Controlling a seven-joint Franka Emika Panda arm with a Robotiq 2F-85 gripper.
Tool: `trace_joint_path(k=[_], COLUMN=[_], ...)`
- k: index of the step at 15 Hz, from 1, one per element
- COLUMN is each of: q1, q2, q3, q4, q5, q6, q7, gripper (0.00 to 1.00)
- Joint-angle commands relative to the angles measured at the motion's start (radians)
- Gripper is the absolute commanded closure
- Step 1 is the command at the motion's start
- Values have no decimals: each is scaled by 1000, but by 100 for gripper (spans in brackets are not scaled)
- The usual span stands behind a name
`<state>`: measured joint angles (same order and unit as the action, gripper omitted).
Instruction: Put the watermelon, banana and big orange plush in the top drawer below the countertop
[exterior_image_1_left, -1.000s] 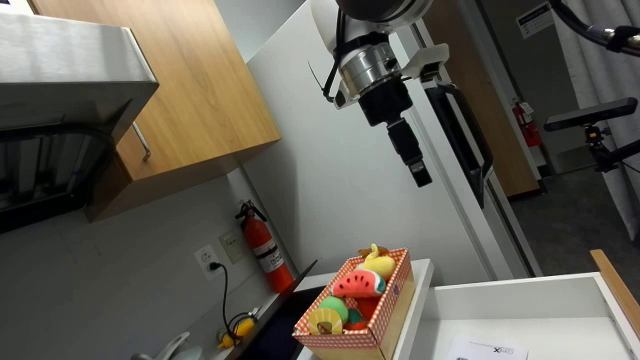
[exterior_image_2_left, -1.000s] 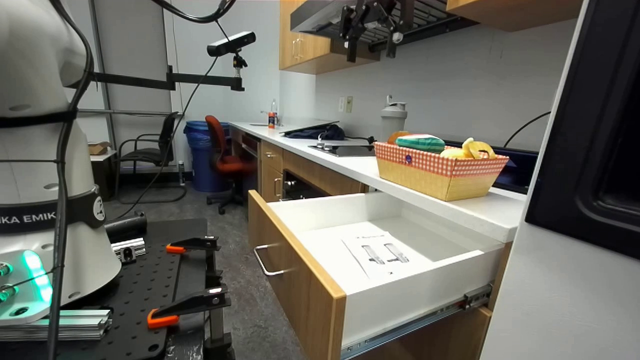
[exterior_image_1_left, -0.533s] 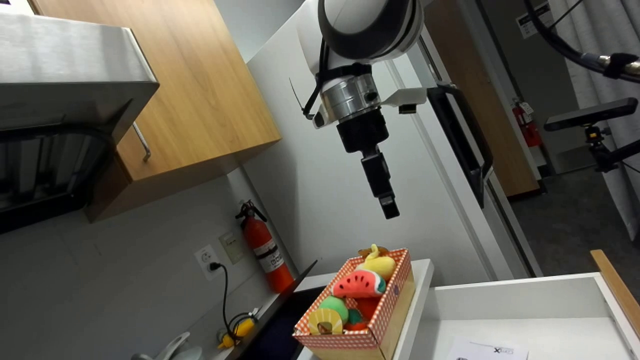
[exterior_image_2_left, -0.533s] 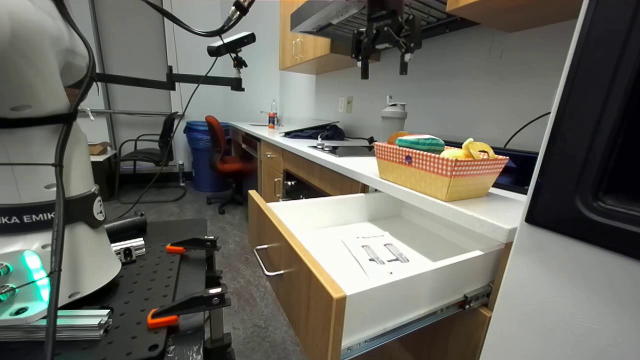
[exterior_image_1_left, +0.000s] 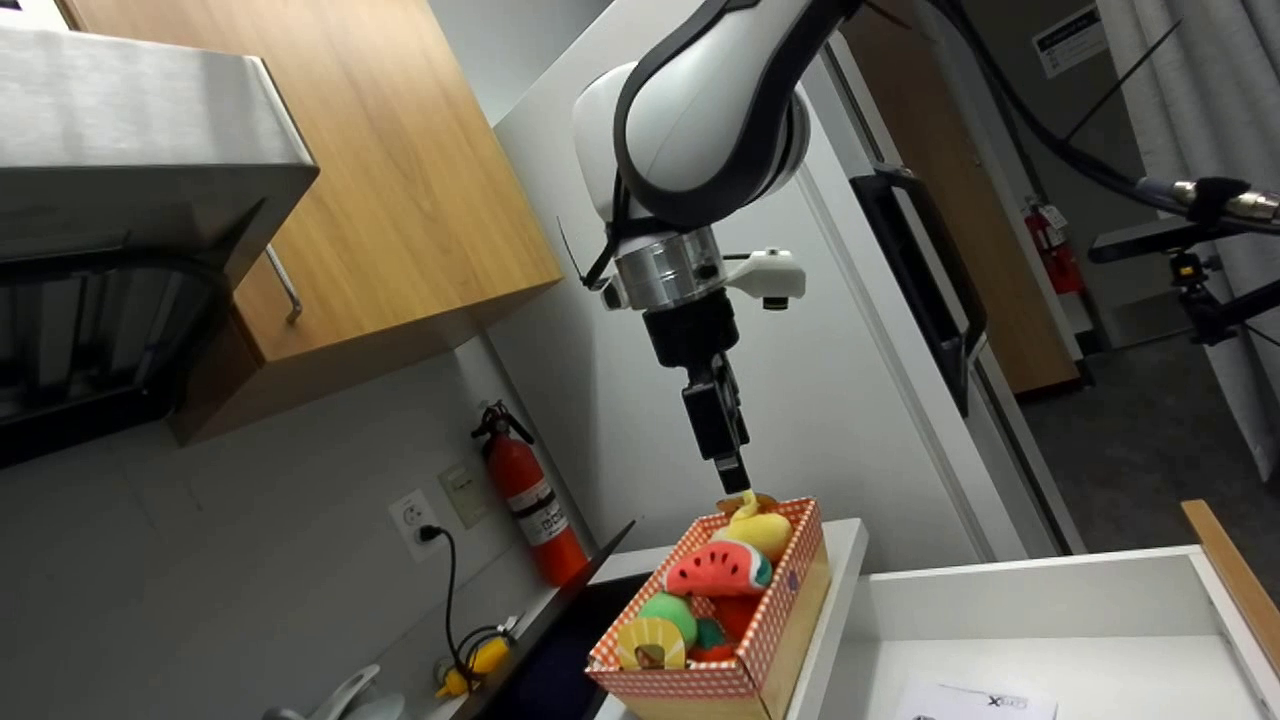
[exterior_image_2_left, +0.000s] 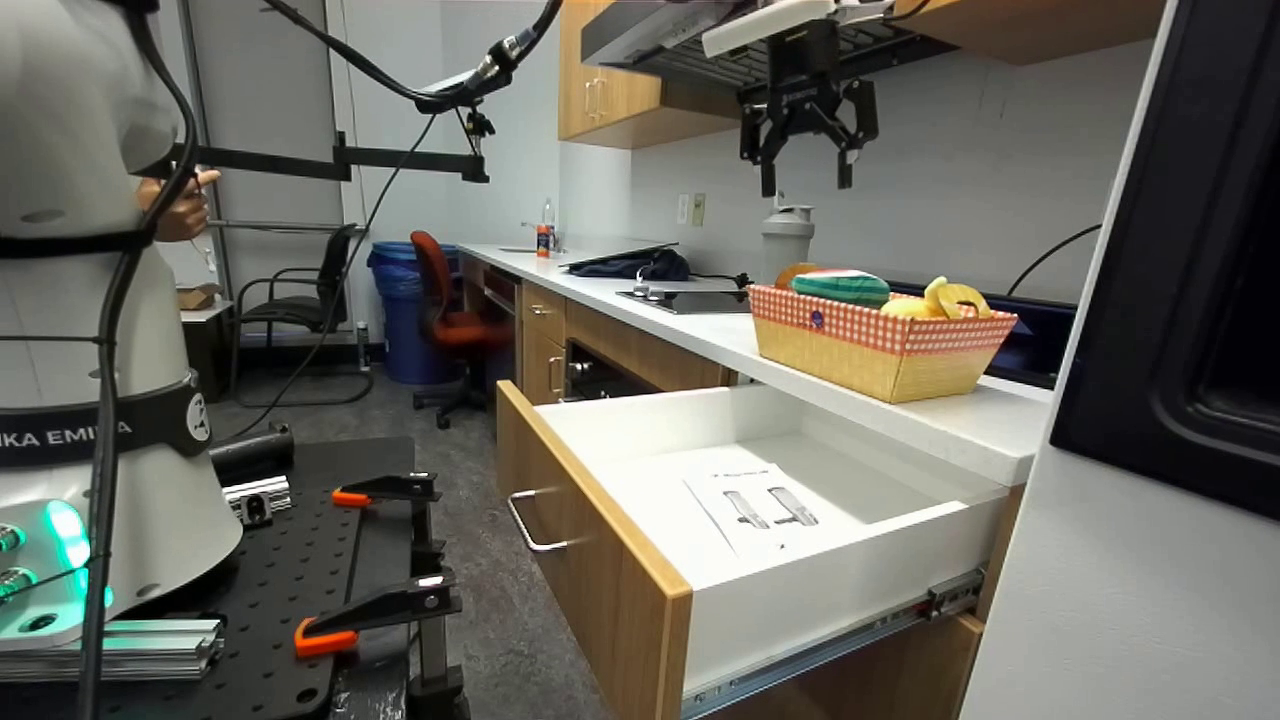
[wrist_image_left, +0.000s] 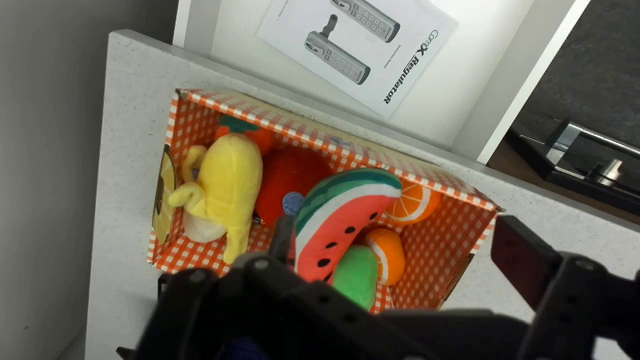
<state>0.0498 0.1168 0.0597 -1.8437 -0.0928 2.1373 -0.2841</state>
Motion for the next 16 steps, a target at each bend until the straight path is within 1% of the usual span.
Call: trace_joint_path(k=[1,8,16], q1=[6,6,7], q2=[93,211,311], q3=[-2,-11,-23], q4=[82,160,228], q5=[-27,-33,-36], q6=[24,31,13], q7=[60,112,131], gripper=[0,0,0])
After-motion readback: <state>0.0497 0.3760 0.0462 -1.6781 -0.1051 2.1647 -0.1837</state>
